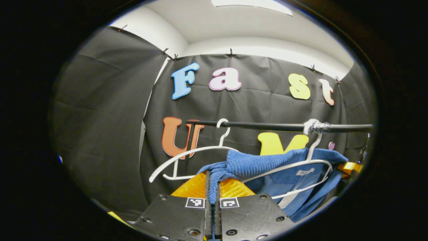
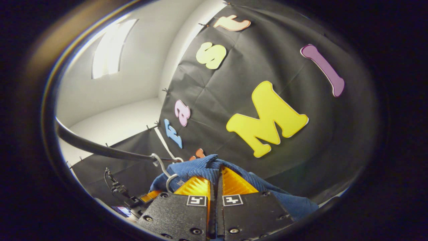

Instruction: Grasp the clothes on the hanger with both hands and then place them into the laundry hamper below.

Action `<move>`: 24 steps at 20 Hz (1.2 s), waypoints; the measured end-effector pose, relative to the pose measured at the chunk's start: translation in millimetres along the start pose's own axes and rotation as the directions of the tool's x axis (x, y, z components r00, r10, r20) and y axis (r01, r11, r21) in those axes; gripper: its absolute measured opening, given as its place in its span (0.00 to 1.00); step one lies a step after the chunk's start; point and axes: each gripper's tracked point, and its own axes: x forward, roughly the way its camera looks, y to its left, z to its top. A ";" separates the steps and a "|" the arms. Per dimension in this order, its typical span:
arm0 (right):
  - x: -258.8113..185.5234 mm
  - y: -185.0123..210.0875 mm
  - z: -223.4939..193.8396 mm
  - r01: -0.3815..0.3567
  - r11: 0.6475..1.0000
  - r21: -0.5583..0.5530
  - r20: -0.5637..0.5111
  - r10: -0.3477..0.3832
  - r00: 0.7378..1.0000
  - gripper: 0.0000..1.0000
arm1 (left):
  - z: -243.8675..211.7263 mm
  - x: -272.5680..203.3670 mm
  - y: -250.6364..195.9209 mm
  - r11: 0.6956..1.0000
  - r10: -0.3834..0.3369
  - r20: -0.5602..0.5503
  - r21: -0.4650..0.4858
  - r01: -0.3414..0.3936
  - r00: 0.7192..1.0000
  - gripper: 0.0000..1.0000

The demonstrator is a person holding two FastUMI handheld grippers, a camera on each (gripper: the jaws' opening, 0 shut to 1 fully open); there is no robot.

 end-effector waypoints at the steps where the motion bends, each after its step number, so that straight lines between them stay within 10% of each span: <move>1: 2.6 -2.7 3.5 0.011 1.000 -0.015 0.012 -0.010 1.000 0.04 | 2.3 1.4 1.0 1.000 -0.004 0.001 0.007 0.004 1.000 0.02; 13: 22.4 -33.8 1.0 0.146 0.982 -0.119 0.020 -0.145 0.989 0.05 | -25.4 14.5 24.5 0.995 -0.087 -0.111 -0.053 0.082 0.990 0.07; 24: 30.5 -51.9 0.7 0.165 0.985 0.039 -0.035 -0.164 0.986 0.05 | -21.4 21.4 19.3 0.972 -0.191 -0.127 -0.165 0.169 0.973 0.07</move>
